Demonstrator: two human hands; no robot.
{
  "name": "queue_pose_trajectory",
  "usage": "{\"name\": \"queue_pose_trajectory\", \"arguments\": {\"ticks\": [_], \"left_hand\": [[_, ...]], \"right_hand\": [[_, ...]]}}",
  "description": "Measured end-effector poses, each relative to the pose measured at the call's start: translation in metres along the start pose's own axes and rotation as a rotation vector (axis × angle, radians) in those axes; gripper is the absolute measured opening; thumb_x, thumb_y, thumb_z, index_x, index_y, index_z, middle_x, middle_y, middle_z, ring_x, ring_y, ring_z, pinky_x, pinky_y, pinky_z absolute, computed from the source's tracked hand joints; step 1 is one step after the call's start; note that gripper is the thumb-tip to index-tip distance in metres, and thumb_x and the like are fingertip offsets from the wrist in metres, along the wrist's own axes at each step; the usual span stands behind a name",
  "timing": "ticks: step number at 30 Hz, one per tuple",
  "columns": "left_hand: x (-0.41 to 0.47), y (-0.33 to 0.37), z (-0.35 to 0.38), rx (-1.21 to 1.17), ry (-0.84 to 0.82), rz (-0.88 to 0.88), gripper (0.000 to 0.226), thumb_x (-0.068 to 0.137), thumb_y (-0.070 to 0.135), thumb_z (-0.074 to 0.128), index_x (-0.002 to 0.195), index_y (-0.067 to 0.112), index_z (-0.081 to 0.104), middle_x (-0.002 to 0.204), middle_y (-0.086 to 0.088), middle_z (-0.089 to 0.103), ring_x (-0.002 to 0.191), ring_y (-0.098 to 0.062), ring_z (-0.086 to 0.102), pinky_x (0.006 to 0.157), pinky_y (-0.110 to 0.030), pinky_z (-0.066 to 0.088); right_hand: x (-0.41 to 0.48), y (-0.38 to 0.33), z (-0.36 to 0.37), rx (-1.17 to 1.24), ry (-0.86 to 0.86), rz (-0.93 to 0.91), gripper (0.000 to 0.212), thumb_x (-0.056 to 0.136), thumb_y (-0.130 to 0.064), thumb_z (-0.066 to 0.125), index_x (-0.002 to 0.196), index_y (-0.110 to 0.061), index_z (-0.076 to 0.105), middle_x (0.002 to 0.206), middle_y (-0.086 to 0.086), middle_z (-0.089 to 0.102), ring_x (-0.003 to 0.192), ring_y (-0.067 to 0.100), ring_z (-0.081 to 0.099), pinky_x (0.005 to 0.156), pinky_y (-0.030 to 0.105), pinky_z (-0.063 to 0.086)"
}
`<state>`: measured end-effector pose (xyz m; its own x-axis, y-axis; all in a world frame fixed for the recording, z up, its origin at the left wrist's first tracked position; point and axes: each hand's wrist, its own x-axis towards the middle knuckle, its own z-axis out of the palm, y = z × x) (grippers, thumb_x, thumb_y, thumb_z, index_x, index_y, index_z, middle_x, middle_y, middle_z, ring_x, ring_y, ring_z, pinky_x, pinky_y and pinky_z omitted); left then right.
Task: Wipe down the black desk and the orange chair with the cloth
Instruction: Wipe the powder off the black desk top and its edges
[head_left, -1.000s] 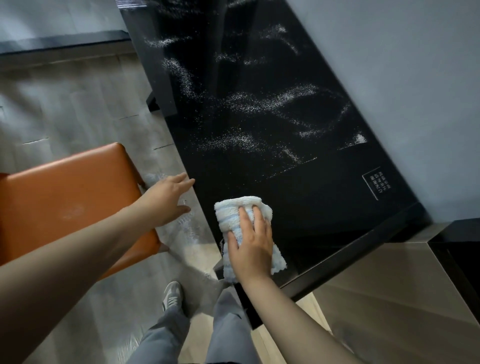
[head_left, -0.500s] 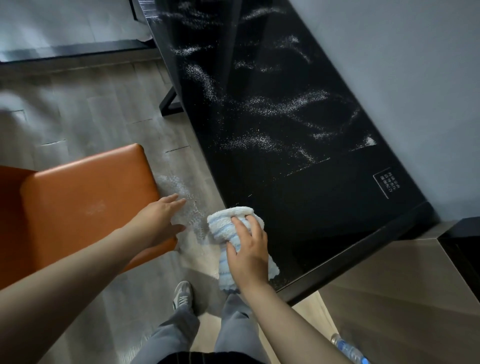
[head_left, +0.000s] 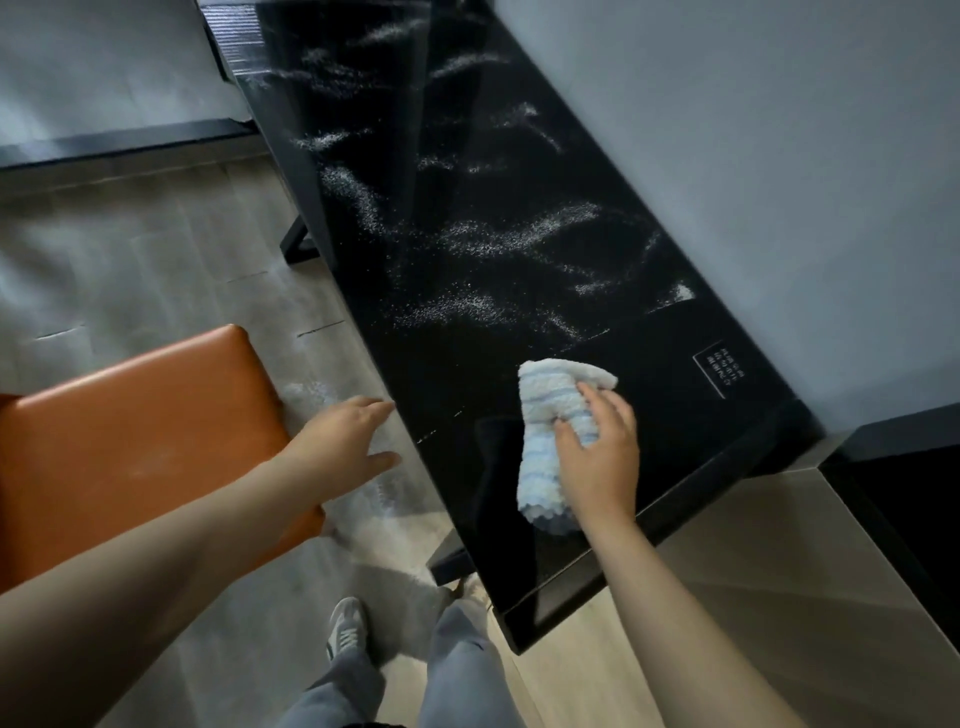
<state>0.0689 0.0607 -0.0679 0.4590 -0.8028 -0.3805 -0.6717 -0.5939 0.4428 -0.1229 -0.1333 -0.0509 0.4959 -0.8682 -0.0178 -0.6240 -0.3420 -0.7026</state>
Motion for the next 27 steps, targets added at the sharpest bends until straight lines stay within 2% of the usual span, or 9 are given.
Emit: {"name": "queue_pose_trajectory", "arguments": {"ticks": [7,12,20,27], "left_hand": [[0.06,0.064,-0.005,0.067,-0.015,0.018,0.085,0.082,0.053,0.066,0.15,0.018,0.028,0.154,0.0,0.03,0.14,-0.021,0.031,0.112,-0.033,0.033],[0.108,0.107,0.002,0.131,-0.059,-0.048,0.1,0.076,0.064,0.065,0.152,0.018,0.018,0.159,-0.002,0.016,0.147,-0.027,0.013,0.118,-0.04,0.022],[0.183,0.152,0.018,0.212,-0.057,-0.111,0.119,0.069,0.069,0.067,0.153,0.019,-0.001,0.161,-0.003,-0.007,0.148,-0.031,-0.006,0.119,-0.049,0.011],[0.23,0.162,0.024,0.244,-0.017,-0.154,0.128,0.061,0.076,0.066,0.153,0.021,-0.005,0.16,-0.003,-0.014,0.147,-0.033,-0.011,0.118,-0.053,0.008]], "right_hand": [[0.082,0.039,-0.061,-0.043,0.119,0.023,0.047,0.089,-0.018,0.063,0.135,-0.021,0.054,0.142,-0.002,0.042,0.125,0.014,0.045,0.097,0.02,0.031],[0.146,0.068,-0.093,-0.08,0.153,0.029,0.048,0.088,-0.016,0.064,0.135,-0.02,0.054,0.143,0.001,0.043,0.127,0.018,0.046,0.097,0.022,0.032],[0.251,0.118,-0.118,-0.153,0.146,0.018,0.049,0.087,-0.014,0.064,0.136,-0.019,0.054,0.145,0.005,0.042,0.13,0.023,0.044,0.1,0.023,0.028],[0.334,0.147,-0.124,-0.238,0.123,-0.023,0.051,0.086,-0.014,0.063,0.136,-0.017,0.055,0.142,0.008,0.043,0.129,0.025,0.045,0.108,0.028,0.03]]}}
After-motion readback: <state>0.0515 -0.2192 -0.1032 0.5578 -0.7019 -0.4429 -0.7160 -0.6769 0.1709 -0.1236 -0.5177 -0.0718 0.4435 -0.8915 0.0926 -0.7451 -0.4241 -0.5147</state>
